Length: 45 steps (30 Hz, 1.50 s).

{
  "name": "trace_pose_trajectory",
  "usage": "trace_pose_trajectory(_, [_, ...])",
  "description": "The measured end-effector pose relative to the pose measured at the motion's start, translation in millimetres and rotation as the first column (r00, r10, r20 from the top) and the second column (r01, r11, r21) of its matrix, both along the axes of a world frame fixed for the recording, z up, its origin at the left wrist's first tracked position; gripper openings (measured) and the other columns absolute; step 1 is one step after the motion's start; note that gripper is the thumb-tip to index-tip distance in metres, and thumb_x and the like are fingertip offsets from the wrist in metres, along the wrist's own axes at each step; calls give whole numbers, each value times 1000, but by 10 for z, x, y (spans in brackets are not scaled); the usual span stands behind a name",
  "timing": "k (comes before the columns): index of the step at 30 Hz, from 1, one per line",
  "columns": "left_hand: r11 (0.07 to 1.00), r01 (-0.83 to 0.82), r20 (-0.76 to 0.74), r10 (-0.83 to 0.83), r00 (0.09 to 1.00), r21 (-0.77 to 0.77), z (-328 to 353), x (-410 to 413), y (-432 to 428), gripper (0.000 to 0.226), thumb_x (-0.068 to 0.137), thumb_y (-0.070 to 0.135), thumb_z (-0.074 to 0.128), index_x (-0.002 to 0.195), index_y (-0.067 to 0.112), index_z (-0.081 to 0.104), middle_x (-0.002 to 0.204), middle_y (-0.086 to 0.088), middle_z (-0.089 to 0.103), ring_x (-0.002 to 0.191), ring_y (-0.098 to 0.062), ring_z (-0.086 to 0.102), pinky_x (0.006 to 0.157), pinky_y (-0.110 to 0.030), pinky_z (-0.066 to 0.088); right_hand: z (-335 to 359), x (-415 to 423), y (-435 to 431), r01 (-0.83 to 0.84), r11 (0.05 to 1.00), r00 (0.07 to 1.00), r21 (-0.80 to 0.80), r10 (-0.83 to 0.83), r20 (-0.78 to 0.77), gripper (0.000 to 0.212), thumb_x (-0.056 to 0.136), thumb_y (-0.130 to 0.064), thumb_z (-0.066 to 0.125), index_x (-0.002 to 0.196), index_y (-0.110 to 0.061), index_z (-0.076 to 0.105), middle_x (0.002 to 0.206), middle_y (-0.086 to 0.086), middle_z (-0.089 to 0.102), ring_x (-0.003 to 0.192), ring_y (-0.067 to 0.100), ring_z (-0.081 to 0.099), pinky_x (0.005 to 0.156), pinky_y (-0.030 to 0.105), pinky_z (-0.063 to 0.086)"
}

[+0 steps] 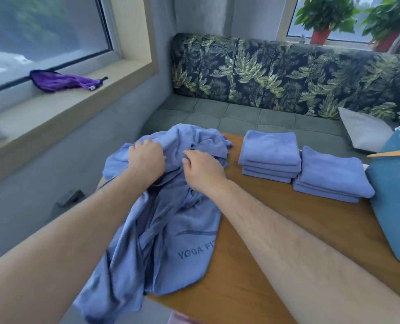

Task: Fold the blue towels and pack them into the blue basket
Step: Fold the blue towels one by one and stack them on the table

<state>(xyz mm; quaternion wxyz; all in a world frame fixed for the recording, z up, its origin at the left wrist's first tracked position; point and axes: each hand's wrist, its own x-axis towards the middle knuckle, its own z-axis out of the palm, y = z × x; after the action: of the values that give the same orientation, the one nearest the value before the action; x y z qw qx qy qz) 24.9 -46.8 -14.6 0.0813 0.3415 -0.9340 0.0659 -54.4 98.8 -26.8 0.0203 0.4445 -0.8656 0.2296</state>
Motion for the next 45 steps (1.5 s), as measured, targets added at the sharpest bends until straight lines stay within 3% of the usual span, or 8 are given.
trace_pose_trajectory(6, [963, 162, -216, -115, 970, 214, 143, -11, 139, 27, 95, 29, 44, 94, 7, 61, 96, -12, 63, 91, -31, 59, 72, -32, 35, 66, -10, 95, 92, 981, 954, -168, -39, 296, 35, 102, -27, 40, 69, -16, 44, 67, -1, 53, 65, 20, 48, 60, 34, 33])
trace_pose_trajectory(12, [756, 444, -397, -264, 879, 480, 270, 203, 889, 32, 93, 14, 58, 66, 19, 41, 67, 2, 50, 64, -18, 44, 55, -27, 26, 206, -86, 311, 427, 864, 511, -266, 12, 859, 46, 93, -44, 62, 88, 2, 70, 77, 8, 70, 69, 20, 59, 68, 31, 45])
trace_pose_trajectory(16, [671, 485, -450, -245, 859, 561, 243, 240, 1240, 20, 92, 23, 61, 73, 16, 59, 66, 8, 57, 64, -11, 48, 56, -22, 34, 119, -124, 661, 467, 814, 547, -346, 41, 836, 9, 80, -10, 64, 73, -4, 64, 70, 12, 59, 64, 20, 53, 58, 30, 41])
trace_pose_trajectory(24, [658, 459, -394, -258, 882, 597, 374, 99, 1771, 16, 91, 23, 61, 89, 17, 76, 88, 6, 74, 84, -12, 66, 74, -24, 52, 191, -38, 1835, 566, 746, 553, -350, -29, 833, 11, 83, -16, 53, 83, -8, 61, 82, 9, 59, 78, 22, 54, 71, 38, 46])
trace_pose_trajectory(31, [597, 440, -96, -518, 850, 670, 2, -139, 2683, 23, 91, 34, 67, 92, 14, 77, 90, -8, 73, 84, -25, 66, 76, -40, 54, -8, 34, 3077, 626, 754, 618, -199, -324, 716, 19, 93, -6, 47, 90, -13, 65, 82, -2, 61, 72, 15, 52, 55, 16, 38])
trace_pose_trajectory(37, [571, 490, -83, -592, 802, 658, -448, -219, 3150, 19, 90, 29, 67, 79, 13, 65, 80, -1, 57, 70, -21, 55, 58, -25, 41, -428, 54, 3787, 767, 636, 551, 85, -721, 420, 60, 89, -39, 69, 139, -15, 46, 138, 9, 48, 125, 28, 52, 99, 37, 45])
trace_pose_trajectory(41, [669, 538, -138, -554, 821, 513, -543, -255, 3304, 21, 94, 32, 64, 106, 15, 61, 109, -2, 47, 89, -25, 60, 79, -35, 49, -501, 261, 3802, 767, 633, 569, 103, -746, 346, 59, 74, -50, 80, 110, -16, 49, 115, 6, 54, 100, 28, 58, 74, 36, 46])
trace_pose_trajectory(45, [804, 492, -230, -437, 870, 333, -589, -192, 3190, 37, 91, 37, 67, 107, 7, 53, 113, -12, 51, 105, -32, 53, 83, -40, 44, -534, 291, 3744, 736, 651, 554, 187, -737, 388, 26, 81, -29, 72, 92, -14, 54, 97, 6, 63, 78, 25, 61, 51, 28, 35])
